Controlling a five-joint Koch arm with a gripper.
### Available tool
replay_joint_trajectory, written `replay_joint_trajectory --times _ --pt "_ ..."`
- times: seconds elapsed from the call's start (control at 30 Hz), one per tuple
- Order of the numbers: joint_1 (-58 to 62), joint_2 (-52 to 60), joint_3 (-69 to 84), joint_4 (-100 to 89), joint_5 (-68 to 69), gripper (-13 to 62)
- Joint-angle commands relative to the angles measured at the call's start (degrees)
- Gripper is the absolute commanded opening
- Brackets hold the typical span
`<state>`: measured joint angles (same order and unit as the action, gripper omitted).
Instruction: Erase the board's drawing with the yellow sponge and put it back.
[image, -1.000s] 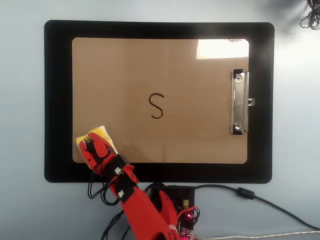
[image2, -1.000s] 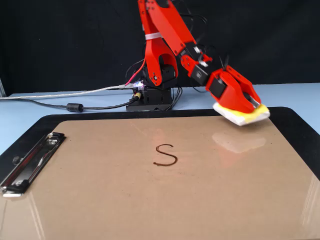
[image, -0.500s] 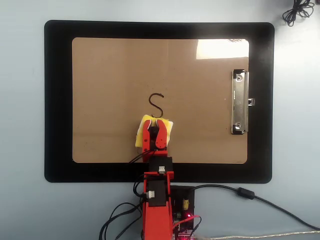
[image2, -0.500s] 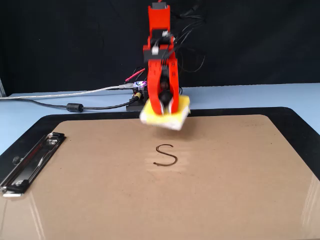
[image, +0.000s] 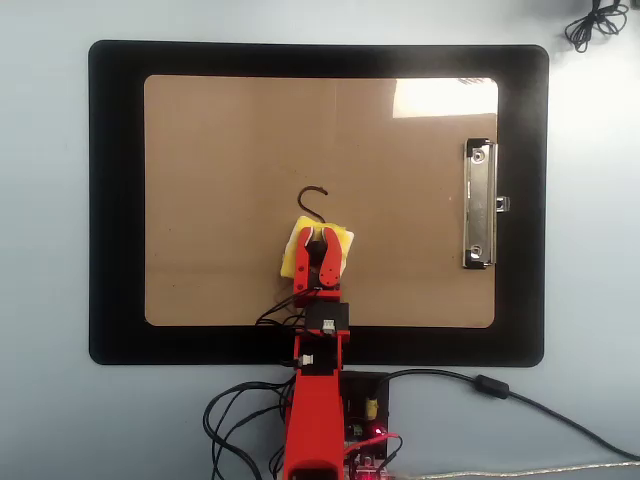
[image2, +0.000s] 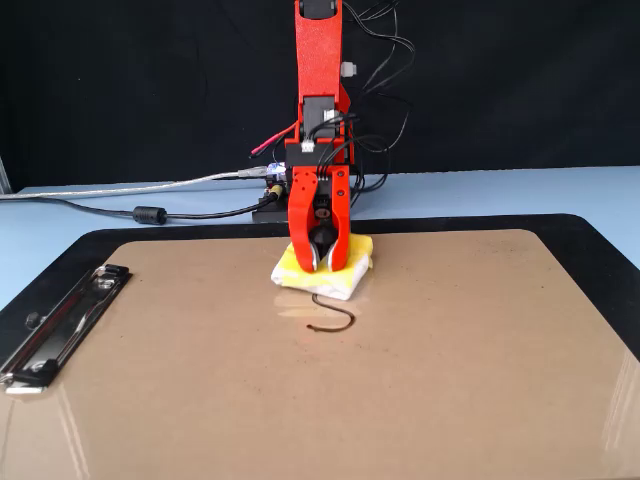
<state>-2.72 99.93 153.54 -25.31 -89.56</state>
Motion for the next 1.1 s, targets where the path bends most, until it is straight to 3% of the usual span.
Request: replay_joint_trajectory --times 0.0,0.23,0.33,0.53,0.6,0.7,0.9,1.0,1.07 --pt "-0.4 -6.8 -4.7 -9.3 0.2 -8.1" --pt "3.3 -29.9 -27.4 -14.2 0.4 -8.1" --pt "4.9 -27.7 -22.6 -14.5 0.4 -8.1" --pt "5.0 -6.8 3.9 -18.8 0.4 -8.1" --pt "4.7 -4.3 6.3 -18.8 0.4 -8.1" --pt "4.7 -10.3 -0.6 -18.5 0.4 -8.1" --pt "5.1 -36.2 -29.0 -18.8 0.3 -8.1" --pt "4.9 -35.7 -27.1 -19.1 0.4 -8.1" --pt "4.7 -29.1 -19.1 -19.2 0.4 -8.1"
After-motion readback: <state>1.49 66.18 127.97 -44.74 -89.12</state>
